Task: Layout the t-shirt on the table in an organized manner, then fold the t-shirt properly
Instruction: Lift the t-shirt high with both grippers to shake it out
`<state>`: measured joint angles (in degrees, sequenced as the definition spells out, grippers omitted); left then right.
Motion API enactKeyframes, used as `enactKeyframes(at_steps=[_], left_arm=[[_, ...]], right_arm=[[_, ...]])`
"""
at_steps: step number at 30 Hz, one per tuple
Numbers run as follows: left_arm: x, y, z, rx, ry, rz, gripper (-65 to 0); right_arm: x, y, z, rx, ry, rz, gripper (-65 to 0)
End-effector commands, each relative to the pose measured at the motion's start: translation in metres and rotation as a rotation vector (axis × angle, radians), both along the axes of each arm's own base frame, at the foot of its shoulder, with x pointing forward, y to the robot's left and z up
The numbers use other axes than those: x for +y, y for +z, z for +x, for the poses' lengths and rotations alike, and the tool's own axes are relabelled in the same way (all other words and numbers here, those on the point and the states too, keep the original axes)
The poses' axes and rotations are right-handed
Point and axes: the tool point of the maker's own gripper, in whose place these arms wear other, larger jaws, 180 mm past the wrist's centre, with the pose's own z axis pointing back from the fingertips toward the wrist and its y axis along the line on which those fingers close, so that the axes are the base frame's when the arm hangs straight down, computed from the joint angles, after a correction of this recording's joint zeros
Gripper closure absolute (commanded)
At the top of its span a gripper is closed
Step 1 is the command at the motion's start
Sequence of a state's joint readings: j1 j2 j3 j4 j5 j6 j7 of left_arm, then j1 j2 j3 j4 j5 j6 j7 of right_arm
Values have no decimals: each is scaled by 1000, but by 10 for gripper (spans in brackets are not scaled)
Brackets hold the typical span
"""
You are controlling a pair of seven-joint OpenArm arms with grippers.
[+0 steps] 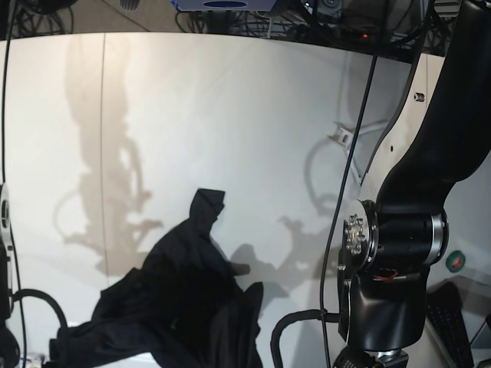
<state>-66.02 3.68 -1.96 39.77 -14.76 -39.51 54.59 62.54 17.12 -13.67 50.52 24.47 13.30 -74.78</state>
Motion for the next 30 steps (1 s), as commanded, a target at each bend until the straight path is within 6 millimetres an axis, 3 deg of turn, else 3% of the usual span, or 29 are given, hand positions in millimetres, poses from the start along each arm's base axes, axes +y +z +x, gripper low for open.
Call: enactKeyframes(at_steps=[1, 5, 8, 10, 14, 20, 24, 30], left_arm=[[-7, 42, 8, -94, -14, -43, 0], [-6, 59, 12, -124, -13, -40, 0], [-7, 63, 13, -135, -14, -46, 0], [-6, 64, 15, -150, -8, -72, 0], [-6, 43, 20, -94, 34, -101, 0], [-5, 41, 28, -114, 95, -175, 0], [1, 58, 39, -171, 165, -234, 0], [9, 97, 51, -247, 232, -274, 0]], right_arm=[[-2, 40, 14, -95, -1, 4, 0], [-1, 59, 24, -159, 1, 11, 0], [1, 61, 25, -164, 7, 7, 0], [0, 54, 27, -162, 3, 8, 0], [-5, 23, 29, -135, -18, 28, 0], [-16, 13, 37, -165, -43, -7, 0], [-14, 27, 48, -243, -35, 0, 0], [-14, 64, 61, -334, -34, 5, 0]])
